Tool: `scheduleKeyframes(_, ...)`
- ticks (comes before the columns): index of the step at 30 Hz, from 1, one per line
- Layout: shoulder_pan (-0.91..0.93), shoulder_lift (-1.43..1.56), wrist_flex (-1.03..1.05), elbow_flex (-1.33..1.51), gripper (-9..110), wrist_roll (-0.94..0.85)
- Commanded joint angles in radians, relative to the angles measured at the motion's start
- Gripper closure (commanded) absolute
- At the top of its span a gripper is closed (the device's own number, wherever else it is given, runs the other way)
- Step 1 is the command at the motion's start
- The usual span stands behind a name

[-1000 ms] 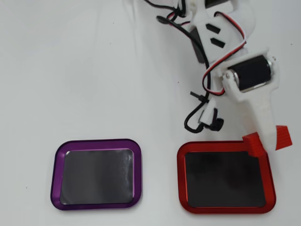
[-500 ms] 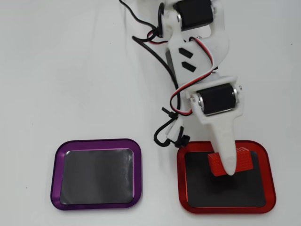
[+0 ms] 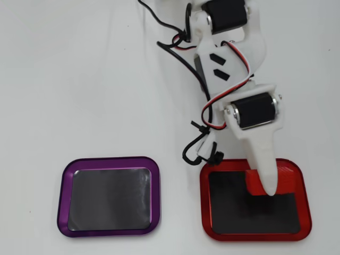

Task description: Grasp a red block and put it in the left red dish.

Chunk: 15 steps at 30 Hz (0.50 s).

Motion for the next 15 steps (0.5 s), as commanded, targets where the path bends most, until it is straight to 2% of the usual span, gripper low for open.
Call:
scheduleKeyframes(1,0.000,0.025,-0.002,-0.031,91,0.005)
scheduleKeyframes(10,0.003,0.035,0.158,-0.043,88,0.005)
scheduleKeyframes(15,-0.003,0.181,0.313,-0.034,88,0.006)
